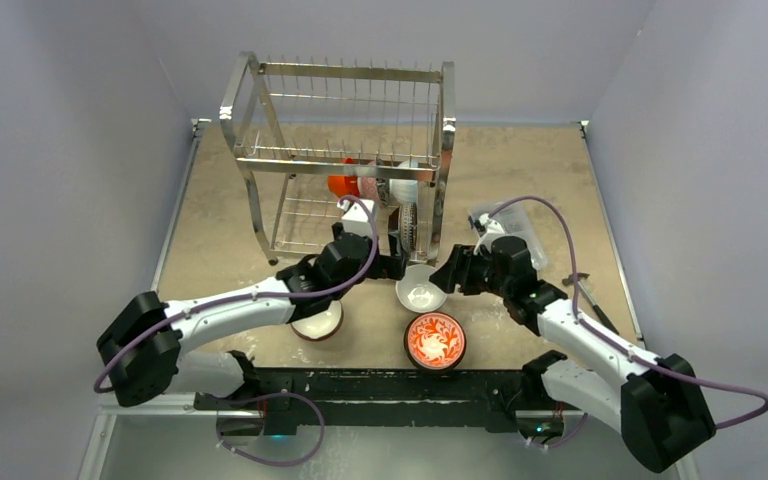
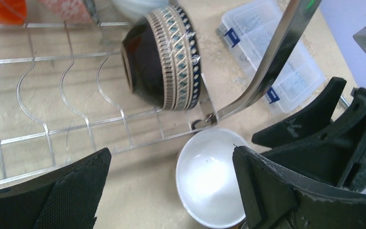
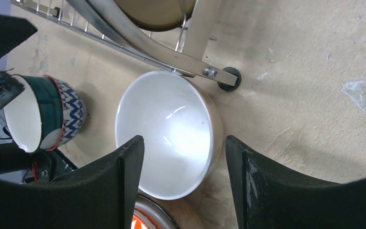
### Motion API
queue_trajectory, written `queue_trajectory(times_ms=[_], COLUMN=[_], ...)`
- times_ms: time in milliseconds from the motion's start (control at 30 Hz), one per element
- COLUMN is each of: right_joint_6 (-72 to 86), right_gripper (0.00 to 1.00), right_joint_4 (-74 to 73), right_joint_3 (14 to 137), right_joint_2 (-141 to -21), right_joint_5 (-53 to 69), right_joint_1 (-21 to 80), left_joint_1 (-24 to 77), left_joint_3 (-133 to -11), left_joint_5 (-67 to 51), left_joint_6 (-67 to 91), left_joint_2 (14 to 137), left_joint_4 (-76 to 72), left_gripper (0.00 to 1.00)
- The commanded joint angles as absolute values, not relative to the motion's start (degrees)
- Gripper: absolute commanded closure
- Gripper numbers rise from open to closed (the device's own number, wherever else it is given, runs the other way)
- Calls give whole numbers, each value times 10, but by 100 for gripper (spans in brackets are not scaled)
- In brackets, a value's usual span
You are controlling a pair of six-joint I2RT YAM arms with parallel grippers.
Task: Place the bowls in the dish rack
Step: Place the bowl in the dish rack, then pick up the bowl from the center of the board.
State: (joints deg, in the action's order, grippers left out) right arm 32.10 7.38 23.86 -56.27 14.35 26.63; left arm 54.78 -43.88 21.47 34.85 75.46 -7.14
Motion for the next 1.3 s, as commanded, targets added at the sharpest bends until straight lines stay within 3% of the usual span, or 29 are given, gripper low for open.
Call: queue_trajectory(times_ms=[0, 267, 467, 800, 1267], right_joint_6=[334, 335, 322, 307, 300], right_gripper=[36, 41, 53, 99, 100], right_joint_4=[79, 124, 160, 157, 142], right_joint_3=[229, 211, 214, 223, 241], right_joint_2=[-582, -643, -695, -683, -567], right_joint_5=[135, 167, 195, 200, 208], right_joint_1=[268, 268, 269, 269, 269], left_joint_1=[549, 548, 548, 545, 494], left_joint_3=[-388, -295, -247, -218, -171], left_joint_5=[223, 208, 172, 125, -22], left_joint_6=[392, 456, 508, 562, 597], left_joint_2=[695, 605, 595, 640, 658], left_joint_4=[-85, -110, -159, -247, -404], left_gripper=[3, 3, 5, 4, 2])
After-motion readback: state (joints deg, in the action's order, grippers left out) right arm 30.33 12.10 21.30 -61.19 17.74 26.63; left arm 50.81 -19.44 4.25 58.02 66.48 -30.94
